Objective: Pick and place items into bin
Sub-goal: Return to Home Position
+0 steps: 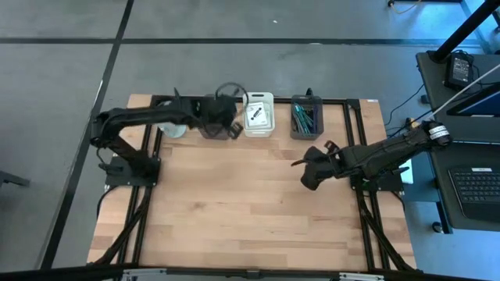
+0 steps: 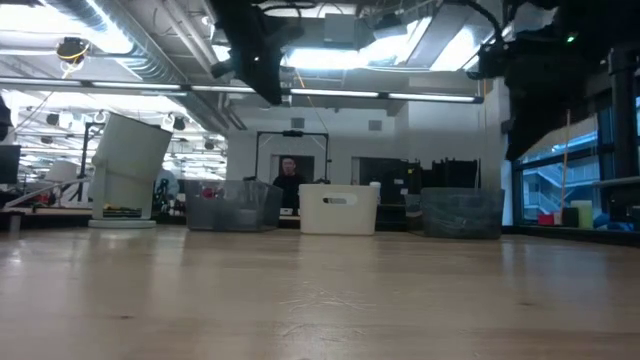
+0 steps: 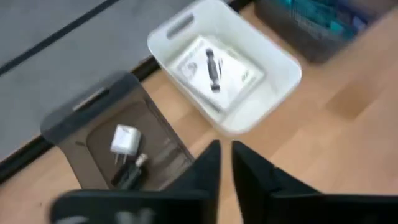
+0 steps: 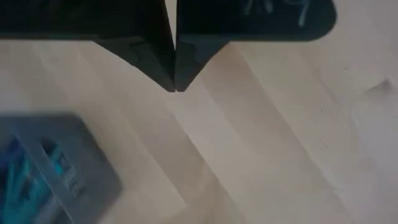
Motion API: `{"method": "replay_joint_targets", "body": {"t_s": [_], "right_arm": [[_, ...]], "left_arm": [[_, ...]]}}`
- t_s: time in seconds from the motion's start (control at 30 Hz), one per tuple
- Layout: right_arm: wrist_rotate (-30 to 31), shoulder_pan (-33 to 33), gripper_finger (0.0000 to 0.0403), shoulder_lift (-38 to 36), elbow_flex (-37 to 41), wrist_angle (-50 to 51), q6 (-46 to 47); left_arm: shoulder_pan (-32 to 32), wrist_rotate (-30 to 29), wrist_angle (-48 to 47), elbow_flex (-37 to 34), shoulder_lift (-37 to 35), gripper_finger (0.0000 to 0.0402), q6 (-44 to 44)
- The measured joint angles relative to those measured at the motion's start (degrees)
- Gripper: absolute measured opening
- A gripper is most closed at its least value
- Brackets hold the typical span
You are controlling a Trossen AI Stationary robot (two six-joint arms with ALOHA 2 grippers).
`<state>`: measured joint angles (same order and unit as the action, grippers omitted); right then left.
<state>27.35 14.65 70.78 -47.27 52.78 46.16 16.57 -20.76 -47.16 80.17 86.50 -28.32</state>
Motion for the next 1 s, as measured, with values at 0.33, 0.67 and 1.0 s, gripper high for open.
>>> {"method": "replay_joint_targets", "body": {"t_s": [0.33,0.67,1.0], "right_arm": [[-15.1,-8.1,0.0002,-1.5,13.5,-27.7,-26.0],[-24.2,-12.0,0.0001,-9.7,23.9,-46.0,-34.5],[-26.6,-13.0,0.0,-19.6,25.9,-46.1,-31.2]], "left_arm": [[-13.3,3.1,2.5,-11.5,0.0,0.0002,-0.1],[-19.9,11.2,14.2,-29.2,0.0,0.0002,9.2],[-18.8,15.0,52.5,-52.0,-7.9,0.0002,15.8]]}}
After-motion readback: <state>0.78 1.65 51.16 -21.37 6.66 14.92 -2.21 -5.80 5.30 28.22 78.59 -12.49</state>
